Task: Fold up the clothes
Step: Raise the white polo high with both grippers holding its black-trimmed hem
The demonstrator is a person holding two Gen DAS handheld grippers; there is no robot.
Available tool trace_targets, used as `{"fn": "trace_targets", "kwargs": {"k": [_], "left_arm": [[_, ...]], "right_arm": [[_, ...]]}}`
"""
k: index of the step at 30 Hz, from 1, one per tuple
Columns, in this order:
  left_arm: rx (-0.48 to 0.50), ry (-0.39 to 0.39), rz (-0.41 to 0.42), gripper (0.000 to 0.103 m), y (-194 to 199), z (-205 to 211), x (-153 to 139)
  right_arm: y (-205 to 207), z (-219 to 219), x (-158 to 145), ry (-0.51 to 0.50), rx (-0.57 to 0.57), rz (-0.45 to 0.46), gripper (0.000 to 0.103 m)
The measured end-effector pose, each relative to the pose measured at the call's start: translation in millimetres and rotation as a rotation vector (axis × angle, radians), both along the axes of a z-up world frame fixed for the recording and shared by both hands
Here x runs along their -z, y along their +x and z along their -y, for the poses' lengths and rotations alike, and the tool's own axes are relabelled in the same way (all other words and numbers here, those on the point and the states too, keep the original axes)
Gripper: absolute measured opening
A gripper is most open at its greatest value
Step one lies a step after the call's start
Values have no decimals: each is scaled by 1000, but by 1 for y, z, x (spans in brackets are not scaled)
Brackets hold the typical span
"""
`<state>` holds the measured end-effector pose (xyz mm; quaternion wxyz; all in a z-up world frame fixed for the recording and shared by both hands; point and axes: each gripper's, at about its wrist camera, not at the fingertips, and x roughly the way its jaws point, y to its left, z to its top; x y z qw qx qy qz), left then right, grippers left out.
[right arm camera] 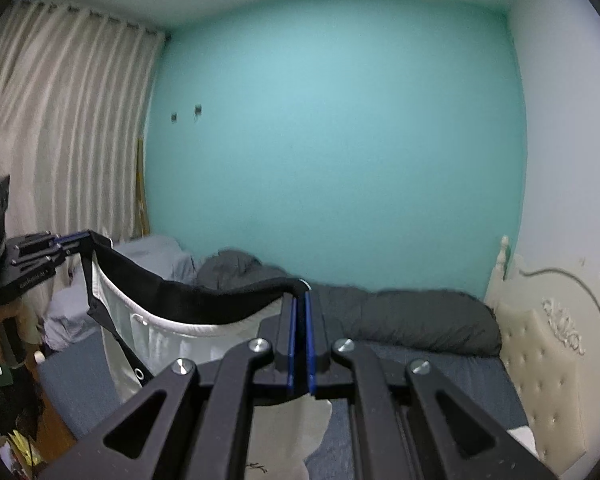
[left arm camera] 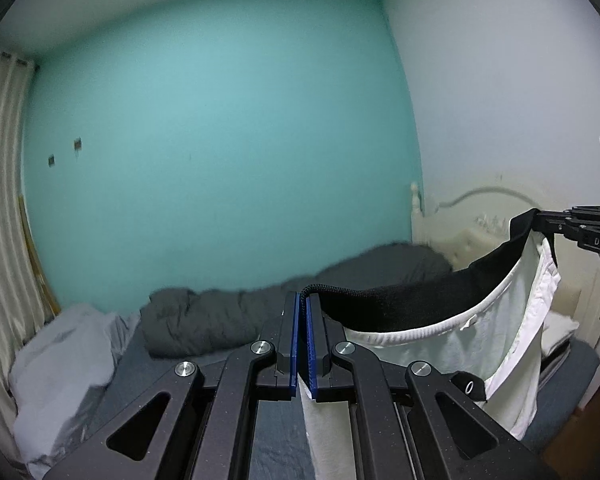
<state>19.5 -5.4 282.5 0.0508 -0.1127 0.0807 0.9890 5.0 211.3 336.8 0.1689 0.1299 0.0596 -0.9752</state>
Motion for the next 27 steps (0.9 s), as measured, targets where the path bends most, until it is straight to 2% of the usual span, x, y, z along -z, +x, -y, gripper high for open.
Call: {"fn": "trace_targets", "kwargs": {"k": [11, 19, 27], "left_arm": [[-45, -9, 212, 3, -130, -3, 132], [-77, 19, 340, 3, -227, 11, 217], [-107, 51, 480, 3, -339, 25, 327]], "right_arm": [[-146, 6, 146, 33, 43, 226, 4], [-246, 11, 233, 28, 57, 330, 4], [-347, 20, 332, 47, 88, 453, 4]]}}
